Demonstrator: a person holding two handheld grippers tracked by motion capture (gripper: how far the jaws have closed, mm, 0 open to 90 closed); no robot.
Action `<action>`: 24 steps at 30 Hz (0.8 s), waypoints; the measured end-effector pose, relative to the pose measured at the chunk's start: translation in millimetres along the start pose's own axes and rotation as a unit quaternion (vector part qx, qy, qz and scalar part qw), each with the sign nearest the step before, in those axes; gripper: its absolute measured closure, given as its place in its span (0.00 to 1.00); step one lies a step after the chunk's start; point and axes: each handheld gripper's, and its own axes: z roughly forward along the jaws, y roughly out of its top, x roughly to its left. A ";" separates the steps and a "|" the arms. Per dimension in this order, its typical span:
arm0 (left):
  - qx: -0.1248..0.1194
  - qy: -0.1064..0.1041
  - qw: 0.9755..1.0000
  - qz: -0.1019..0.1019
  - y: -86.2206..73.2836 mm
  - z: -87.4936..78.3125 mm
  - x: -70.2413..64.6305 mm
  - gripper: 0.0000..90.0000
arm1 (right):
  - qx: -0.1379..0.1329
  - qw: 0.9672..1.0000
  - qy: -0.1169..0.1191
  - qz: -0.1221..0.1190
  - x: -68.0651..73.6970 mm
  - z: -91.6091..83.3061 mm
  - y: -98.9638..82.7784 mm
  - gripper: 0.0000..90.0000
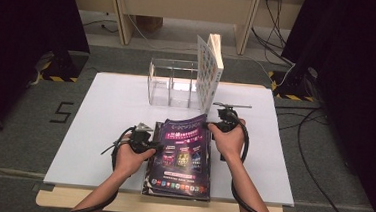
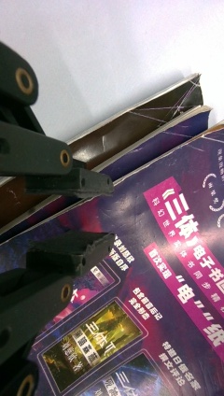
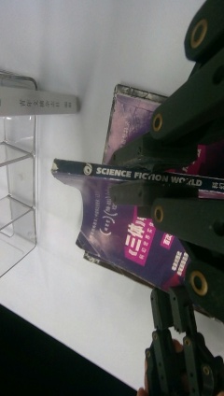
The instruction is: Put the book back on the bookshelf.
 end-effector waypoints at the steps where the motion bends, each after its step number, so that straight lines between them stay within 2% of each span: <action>1: 0.001 -0.001 1.000 -0.001 -0.3 -0.2 0.0 0.76 | -0.004 1.000 0.001 -0.001 0.6 -1.4 -0.2 0.93; 5: -0.001 -0.009 1.000 -0.003 -1.8 -0.6 -0.1 0.73 | -0.019 1.000 0.016 0.008 2.9 -8.0 1.0 0.94; 9: -0.009 -0.010 1.000 -0.009 -1.8 -5.9 0.2 0.69 | -0.026 0.999 0.020 -0.006 5.2 -12.2 3.5 0.94; 11: -0.013 -0.008 1.000 -0.010 -1.2 -10.1 0.6 0.68 | -0.030 0.999 0.024 -0.003 5.0 -13.8 5.2 0.94; 24: -0.029 -0.005 1.000 -0.008 1.6 -19.7 2.3 0.53 | -0.064 0.998 0.017 -0.016 13.5 -28.3 9.6 0.94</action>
